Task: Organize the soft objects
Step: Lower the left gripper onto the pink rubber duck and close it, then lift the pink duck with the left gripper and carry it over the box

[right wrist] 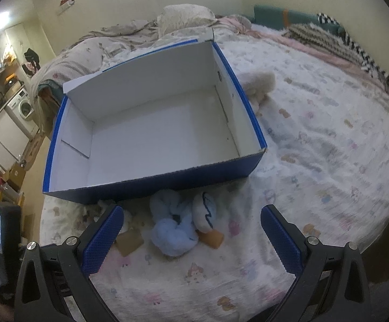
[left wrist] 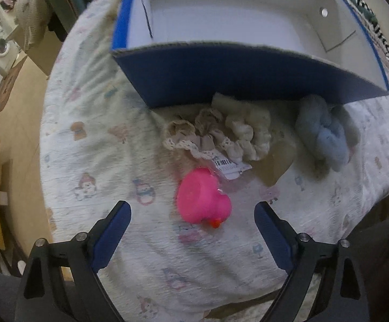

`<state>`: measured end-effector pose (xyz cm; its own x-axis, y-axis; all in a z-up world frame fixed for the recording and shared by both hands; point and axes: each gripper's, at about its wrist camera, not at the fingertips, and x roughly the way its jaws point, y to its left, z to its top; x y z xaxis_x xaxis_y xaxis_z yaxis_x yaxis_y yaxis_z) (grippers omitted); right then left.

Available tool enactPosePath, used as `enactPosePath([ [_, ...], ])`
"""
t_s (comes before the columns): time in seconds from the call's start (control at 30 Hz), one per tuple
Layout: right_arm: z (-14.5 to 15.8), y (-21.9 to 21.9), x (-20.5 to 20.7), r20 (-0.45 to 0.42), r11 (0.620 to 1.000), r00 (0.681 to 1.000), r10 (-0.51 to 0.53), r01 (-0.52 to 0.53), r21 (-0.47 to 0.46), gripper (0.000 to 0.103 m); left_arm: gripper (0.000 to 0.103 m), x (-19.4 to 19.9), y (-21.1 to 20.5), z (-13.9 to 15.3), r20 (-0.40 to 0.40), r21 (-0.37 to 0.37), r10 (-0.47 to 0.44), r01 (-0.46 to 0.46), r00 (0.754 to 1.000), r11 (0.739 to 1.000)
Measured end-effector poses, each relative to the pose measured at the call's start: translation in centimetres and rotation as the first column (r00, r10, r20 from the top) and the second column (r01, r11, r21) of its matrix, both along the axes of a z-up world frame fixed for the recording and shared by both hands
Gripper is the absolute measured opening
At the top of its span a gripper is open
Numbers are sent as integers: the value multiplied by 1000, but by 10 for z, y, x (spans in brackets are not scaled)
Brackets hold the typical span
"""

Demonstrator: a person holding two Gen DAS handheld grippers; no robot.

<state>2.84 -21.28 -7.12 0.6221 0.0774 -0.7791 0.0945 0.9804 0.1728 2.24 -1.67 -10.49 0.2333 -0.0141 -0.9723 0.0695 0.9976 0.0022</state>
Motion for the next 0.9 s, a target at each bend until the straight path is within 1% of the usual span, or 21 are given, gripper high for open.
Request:
enactPosePath([
  [0.03, -2, -2, 0, -11, 1000, 1000, -2, 2, 15, 103, 82, 1, -2, -4, -6, 4, -4, 4, 1000, 1000],
  [0.07, -4, -4, 1, -24, 1000, 1000, -4, 5, 27, 103, 77, 2, -4, -7, -11, 7, -9, 9, 1000, 1000],
  [0.1, -7, -5, 2, -37, 999, 999, -6, 8, 36, 103, 68, 3, -6, -9, -18, 9, -14, 14, 1000, 1000],
  [0.13, -9, -5, 2, -49, 999, 999, -5, 7, 45, 103, 61, 4, -7, -11, -25, 12, -17, 17, 1000, 1000],
  [0.2, -14, -6, 4, -72, 998, 997, 6, -1, 69, 103, 56, 5, -8, -16, -42, 14, -17, 17, 999, 1000],
  [0.3, -19, -4, 7, -102, 993, 994, 34, -22, 112, 103, 43, 3, -12, -19, -53, -16, -28, 27, 998, 999],
  [0.37, -24, -2, 9, -130, 986, 989, 66, -44, 162, 103, 43, 1, -15, -17, -47, -18, -37, 36, 998, 999],
  [0.4, -29, -1, 11, -157, 976, 983, 92, -58, 209, 103, 43, -1, -14, -15, -42, -25, -30, 29, 999, 999],
  [0.5, -43, 2, 16, -222, 930, 961, 163, -74, 361, 103, 43, -4, -13, -5, -28, -49, -18, 17, 999, 999],
  [0.53, -48, 5, 18, -237, 917, 954, 184, -79, 392, 100, 43, -7, -11, 1, -18, -55, -14, 13, 1000, 998],
  [0.57, -52, 9, 19, -252, 904, 946, 205, -84, 419, 94, 43, -11, -9, 4, -5, -58, -8, 8, 1000, 998],
  [0.6, -56, 13, 20, -269, 892, 937, 222, -84, 443, 81, 43, -13, -6, 8, 5, -60, 0, 0, 1000, 998],
  [0.63, -61, 17, 23, -289, 883, 928, 235, -79, 462, 76, 43, -18, -1, 16, 12, -66, 14, -13, 1000, 998],
  [0.67, -67, 22, 25, -310, 874, 918, 246, -71, 481, 75, 43, -20, 4, 20, 18, -72, 30, -28, 999, 997],
  [0.7, -71, 26, 27, -324, 869, 912, 250, -63, 491, 70, 43, -23, 8, 24, 28, -77, 47, -45, 999, 996],
  [0.73, -75, 30, 29, -336, 867, 908, 251, -56, 495, 63, 43, -21, 16, 30, 37, -79, 60, -57, 997, 995],
  [0.8, -81, 39, 35, -357, 866, 901, 245, -38, 498, 58, 43, -28, 27, 39, 72, -76, 86, -81, 994, 994],
  [0.83, -82, 41, 38, -368, 865, 900, 234, -20, 501, 57, 43, -30, 31, 38, 88, -73, 95, -89, 992, 993],
  [0.9, -90, 45, 45, -397, 870, 897, 194, 29, 492, 57, 43, -30, 35, 46, 105, -77, 111, -103, 988, 992],
])
